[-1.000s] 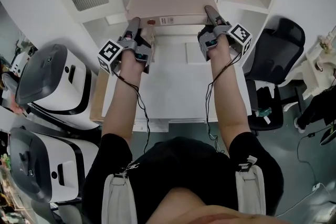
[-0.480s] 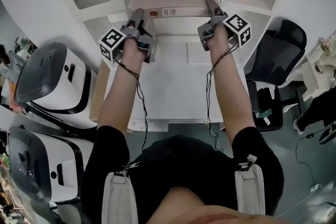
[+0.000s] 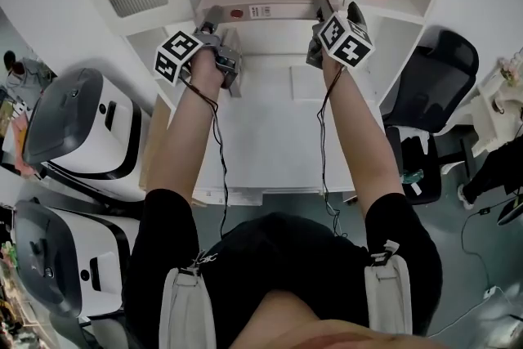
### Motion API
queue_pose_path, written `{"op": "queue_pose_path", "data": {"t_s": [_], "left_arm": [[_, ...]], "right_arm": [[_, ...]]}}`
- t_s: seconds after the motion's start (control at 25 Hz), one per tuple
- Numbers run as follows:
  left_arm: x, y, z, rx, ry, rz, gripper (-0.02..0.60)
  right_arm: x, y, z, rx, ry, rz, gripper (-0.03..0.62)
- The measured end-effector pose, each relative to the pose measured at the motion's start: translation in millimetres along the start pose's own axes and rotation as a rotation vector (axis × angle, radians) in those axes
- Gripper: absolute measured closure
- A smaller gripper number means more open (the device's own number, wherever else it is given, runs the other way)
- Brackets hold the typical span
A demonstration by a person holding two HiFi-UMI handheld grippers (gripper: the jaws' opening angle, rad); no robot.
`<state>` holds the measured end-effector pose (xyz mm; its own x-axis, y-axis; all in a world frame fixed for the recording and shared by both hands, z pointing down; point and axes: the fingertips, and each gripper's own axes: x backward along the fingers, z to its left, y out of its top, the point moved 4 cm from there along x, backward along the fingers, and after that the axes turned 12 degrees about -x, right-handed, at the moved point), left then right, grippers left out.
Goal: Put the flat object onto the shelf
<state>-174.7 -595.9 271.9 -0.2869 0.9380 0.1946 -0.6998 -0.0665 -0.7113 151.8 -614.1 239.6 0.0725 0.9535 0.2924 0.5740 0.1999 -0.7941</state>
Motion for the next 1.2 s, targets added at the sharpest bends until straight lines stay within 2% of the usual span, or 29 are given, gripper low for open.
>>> {"op": "queue_pose_path", "data": {"t_s": [0.08, 0.16, 0.44, 0.56, 0.64, 0.84, 1.08, 1.2], "left_arm": [[-4.2, 7.6, -1.5, -0.14, 0.035, -0.012, 0.287], [-8.7, 14.8, -5.2, -0.28, 0.065, -0.021, 0.285], [-28.7, 21.2, -10.8, -0.633, 0.148, -0.017, 0.285], [-39.8, 17.7, -8.2, -0.786, 0.194, 0.022, 0.285], [-48.5, 13.0, -2.1, -0.859, 0.217, 0.059, 0.287], [-59.8, 11.2, 7.3, -0.898, 0.253, 0.068, 0.287], [-62.8, 14.8, 5.9, -0.953, 0.27, 0.085, 0.288], [-54.0, 17.7, 3.5, -0.933, 0.262, 0.084, 0.296]], "right_arm": [[-2.2, 3.7, 6.9, 0.144, 0.011, -0.053, 0.197], [-6.2, 6.9, 11.4, 0.233, 0.024, -0.088, 0.197], [-23.6, 11.4, 19.1, 0.462, 0.024, -0.135, 0.197], [-35.1, 10.8, 15.8, 0.519, 0.005, -0.127, 0.197], [-43.5, 7.6, 12.0, 0.554, -0.013, -0.105, 0.198], [-49.3, 3.7, 12.7, 0.593, -0.007, -0.103, 0.198], [-49.0, 1.7, 12.7, 0.537, -0.018, -0.075, 0.198], [-41.1, 2.9, 12.1, 0.499, -0.011, -0.042, 0.198]]}}
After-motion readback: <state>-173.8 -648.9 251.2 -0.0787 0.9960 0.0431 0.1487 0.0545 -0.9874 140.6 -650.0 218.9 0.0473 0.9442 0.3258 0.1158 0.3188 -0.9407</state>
